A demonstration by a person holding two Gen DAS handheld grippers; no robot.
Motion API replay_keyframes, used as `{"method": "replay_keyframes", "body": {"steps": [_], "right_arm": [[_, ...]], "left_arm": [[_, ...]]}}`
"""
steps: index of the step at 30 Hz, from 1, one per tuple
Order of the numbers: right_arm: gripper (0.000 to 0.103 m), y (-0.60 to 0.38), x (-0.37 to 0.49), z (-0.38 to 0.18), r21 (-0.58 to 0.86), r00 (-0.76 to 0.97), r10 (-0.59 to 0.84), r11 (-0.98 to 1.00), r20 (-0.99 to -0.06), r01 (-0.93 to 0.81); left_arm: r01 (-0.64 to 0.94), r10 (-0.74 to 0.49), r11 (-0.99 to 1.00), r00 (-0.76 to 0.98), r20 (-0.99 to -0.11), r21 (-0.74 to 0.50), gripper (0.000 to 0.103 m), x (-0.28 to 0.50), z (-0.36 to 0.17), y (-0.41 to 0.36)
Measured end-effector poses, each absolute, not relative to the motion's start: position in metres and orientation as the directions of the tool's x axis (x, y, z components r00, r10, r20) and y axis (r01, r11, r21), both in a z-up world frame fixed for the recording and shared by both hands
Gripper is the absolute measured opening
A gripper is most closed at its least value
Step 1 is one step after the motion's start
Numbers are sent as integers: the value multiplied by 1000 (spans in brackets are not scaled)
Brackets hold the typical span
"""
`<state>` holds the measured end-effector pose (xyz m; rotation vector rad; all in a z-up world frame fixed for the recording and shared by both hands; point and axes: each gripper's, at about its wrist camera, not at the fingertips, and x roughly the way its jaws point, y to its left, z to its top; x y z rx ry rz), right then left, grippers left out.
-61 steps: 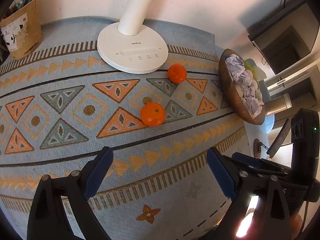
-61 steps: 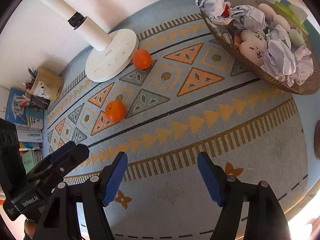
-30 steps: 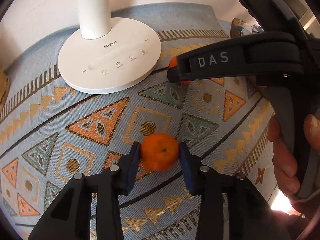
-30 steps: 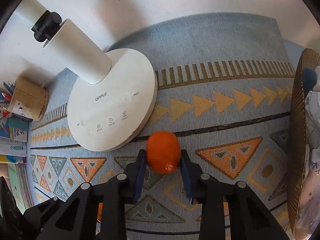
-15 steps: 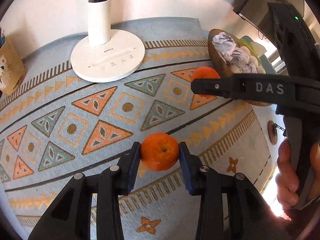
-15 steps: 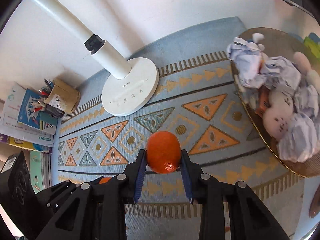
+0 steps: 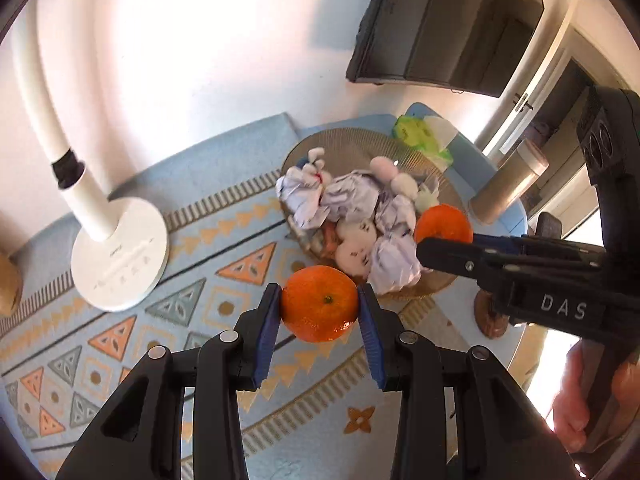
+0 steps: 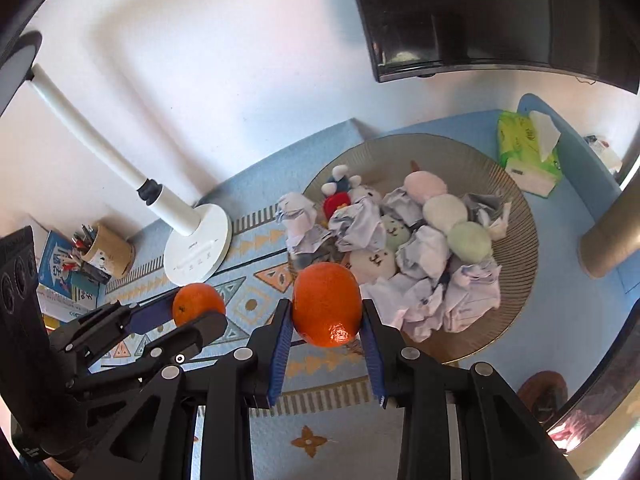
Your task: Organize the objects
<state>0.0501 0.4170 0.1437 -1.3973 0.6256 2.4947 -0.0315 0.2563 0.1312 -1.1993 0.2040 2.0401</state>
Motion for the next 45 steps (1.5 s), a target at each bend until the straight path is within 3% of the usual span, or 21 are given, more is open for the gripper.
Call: {"method": "replay_keyframes", "body": {"steps": [10,18,20,22,23,24,30,45], "right_arm": [[32,482,39,142,278,-515,-25,-864,-857,-420],[34,498,23,141,286,-524,-36,-868,-851,-405],[36,502,24,138,298,-520,-42,-857,-853,-420],[47,504,28,135,307,-513,-50,-849,-857,-430],[51,503,31,134,309,-512,-50,-846,-858,-435],[56,502,35,134,308,-513,-46,-844,-857,-439],[57,475,51,127,322,-493,-77,-840,-867,-436],[59,363,65,98,338,-447,-150,-863,-882,-376]], "left_arm": [[-691,515,-703,-329,-792,-171,35,-53,152,343],[-662,501,-734,-379,-778,-150,36,-68,161,362],[-636,503,-755,-400,-766,-163,50,-72,163,360],[-603,507,-770,-383,-772,-208,75,-77,163,353],[-589,524,-771,-371,-767,-242,78,-79,162,347],[-573,535,-774,-364,-763,-269,78,-79,161,340],[-509,527,-795,-308,-792,-330,78,-69,144,303],[-391,422,-870,-278,-863,-300,78,-28,96,183]]}}
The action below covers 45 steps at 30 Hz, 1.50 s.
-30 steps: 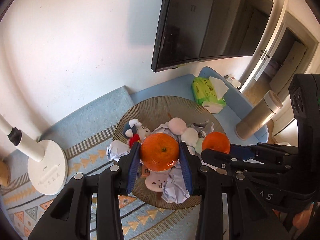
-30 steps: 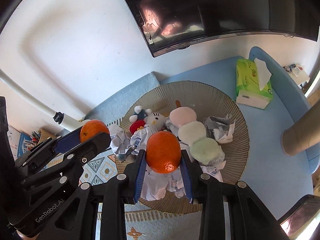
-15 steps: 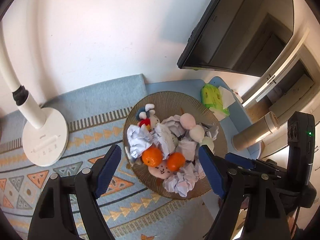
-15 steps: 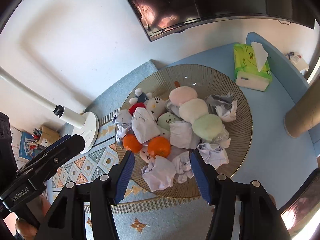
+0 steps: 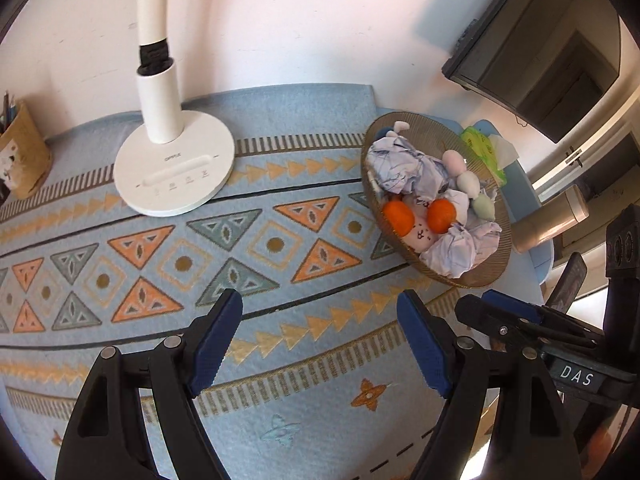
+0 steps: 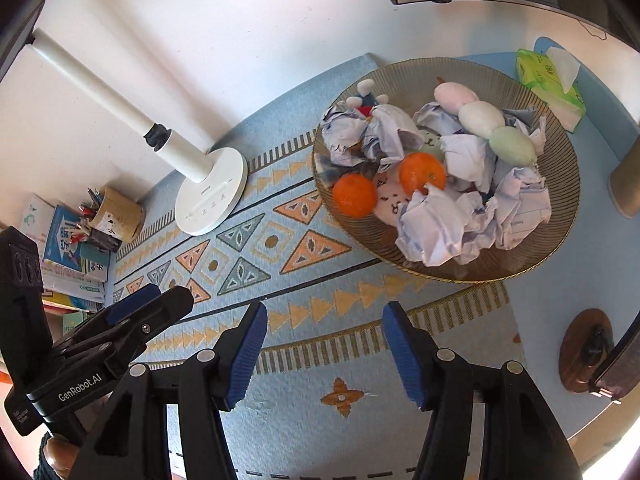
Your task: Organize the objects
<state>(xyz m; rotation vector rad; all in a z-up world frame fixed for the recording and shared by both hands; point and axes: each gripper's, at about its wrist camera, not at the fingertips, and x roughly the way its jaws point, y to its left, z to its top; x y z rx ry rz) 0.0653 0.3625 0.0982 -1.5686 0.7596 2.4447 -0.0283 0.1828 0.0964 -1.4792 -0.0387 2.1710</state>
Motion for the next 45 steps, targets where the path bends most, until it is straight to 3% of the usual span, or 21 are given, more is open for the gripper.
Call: {"method": "replay_keyframes", "body": {"steps": [10,14,26,43,45], "right_arm": [[59,282,46,95,302,-440,-150,-905,-885,-299],[63,255,32,82,182,-407,-57,-944,-912,-274],[63,225,4,30,82,-324,0,-967,-946,-242],[63,220,5,-11,4,-354,65,-981,-933,-192],[71,220,9,-15,15,-384,58,-983,-922,-184]], "left_arm": [[-262,351,-927,-344,-871,-270,78,-19,86,70],[-230,235,-962,-415,-879,-149,78,-15,78,42],[-181,67,-984,-391,-918,5,78,-21,23,7],[-79,46,-997,-358,-933,-19,78,-21,-13,-2],[-73,24,-997,-384,-923,5,79,-17,-16,-1]]}}
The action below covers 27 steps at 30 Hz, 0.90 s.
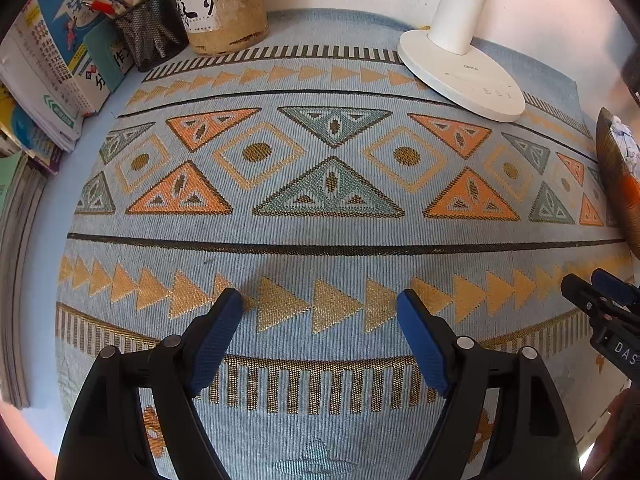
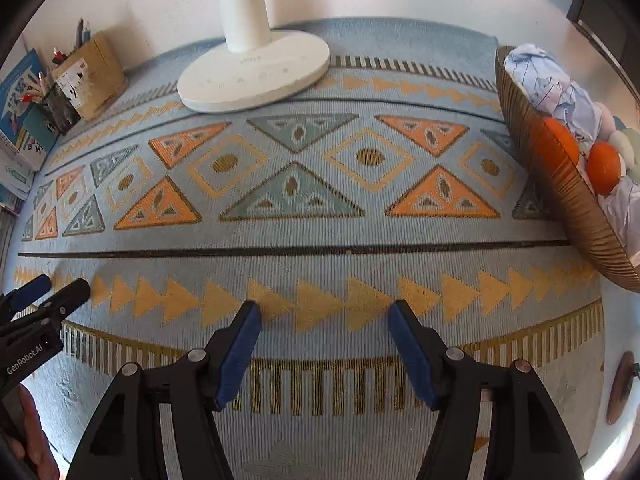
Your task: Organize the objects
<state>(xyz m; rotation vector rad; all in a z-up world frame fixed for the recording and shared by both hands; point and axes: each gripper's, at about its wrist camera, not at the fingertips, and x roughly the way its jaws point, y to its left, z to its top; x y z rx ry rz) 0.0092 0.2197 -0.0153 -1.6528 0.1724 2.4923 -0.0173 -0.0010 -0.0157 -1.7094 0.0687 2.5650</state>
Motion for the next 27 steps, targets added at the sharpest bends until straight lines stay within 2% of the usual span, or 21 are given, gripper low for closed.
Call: {"method": "replay_keyframes", "body": {"steps": [2,3,4,9,14,27], "right_arm": [[102,216,10,-20,5,-380,61,-986,-923,-169],[103,215,10,-25,-8,-373,70,-986,-925,-167],[103,214,13,-23,-11,-404,78,-986,-911,-166],[103,215,18,-16,-6,-447,88,-983,-890,-182],[103,212,36,-16,-5,-576,129,-977,-808,-212],[103,214,40,-13,-5,-577,127,-978,-807,-208]], "left_arm": [[-59,13,-998,-422,-906,13,85,-12,-18,-2],[-38,9,-999,-437,-900,9,95,-10,-20,-5],[-10,2,-1000,-445,-895,3,103,-9,-23,-8],[-12,2,-1000,-514,-858,5,103,0,-24,-12],[-38,24,-999,-581,-813,-2,103,8,-26,-15],[-38,29,-999,-586,-810,-8,103,-3,-28,-15]]}}
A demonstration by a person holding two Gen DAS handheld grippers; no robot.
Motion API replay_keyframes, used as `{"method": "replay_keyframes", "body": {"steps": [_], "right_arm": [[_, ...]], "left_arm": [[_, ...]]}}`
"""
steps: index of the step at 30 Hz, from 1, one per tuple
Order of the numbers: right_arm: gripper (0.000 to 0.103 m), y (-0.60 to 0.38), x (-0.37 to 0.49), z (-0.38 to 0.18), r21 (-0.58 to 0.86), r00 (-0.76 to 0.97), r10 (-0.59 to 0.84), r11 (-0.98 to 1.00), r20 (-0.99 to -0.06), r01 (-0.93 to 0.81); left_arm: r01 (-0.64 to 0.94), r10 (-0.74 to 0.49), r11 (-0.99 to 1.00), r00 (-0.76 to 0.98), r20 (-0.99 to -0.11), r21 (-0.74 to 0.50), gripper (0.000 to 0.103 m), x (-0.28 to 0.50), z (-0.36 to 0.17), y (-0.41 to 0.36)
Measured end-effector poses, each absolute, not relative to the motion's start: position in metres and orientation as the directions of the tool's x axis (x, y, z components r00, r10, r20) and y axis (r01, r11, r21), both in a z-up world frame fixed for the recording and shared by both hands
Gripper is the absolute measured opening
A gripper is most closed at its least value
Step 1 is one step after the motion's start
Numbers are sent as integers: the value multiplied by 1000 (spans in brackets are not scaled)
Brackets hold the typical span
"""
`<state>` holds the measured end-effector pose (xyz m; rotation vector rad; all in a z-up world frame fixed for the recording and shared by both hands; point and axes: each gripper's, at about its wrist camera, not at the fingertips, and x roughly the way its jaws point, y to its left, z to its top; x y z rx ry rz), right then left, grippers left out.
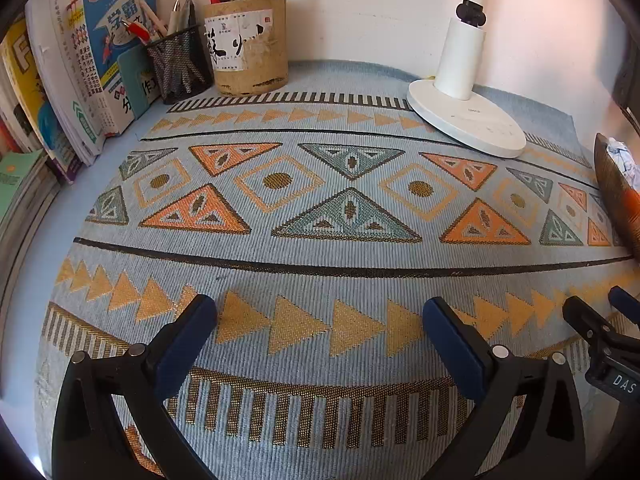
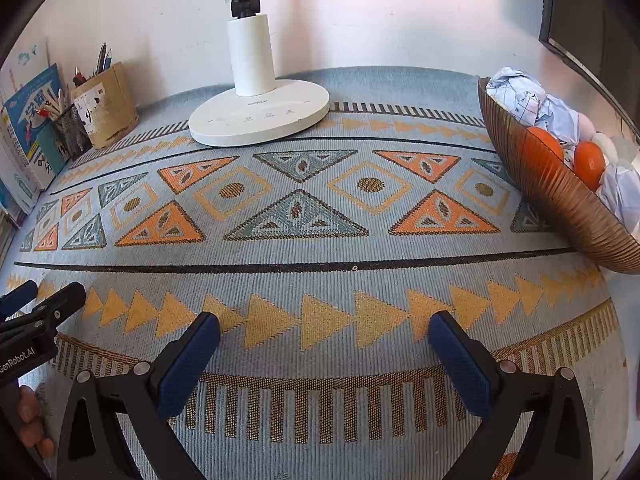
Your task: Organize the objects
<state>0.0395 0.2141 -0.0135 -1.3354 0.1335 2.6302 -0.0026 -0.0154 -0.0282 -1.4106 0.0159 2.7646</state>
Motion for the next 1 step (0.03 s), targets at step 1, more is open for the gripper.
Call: {"method": "replay_keyframes", "body": {"steps": [1], "right_arm": [[103,214,40,-13,-5,-577,127,-978,-807,-208]], "left_arm": [[-38,28,-999,-586,-810,-7,103,-3,-28,-16]]}}
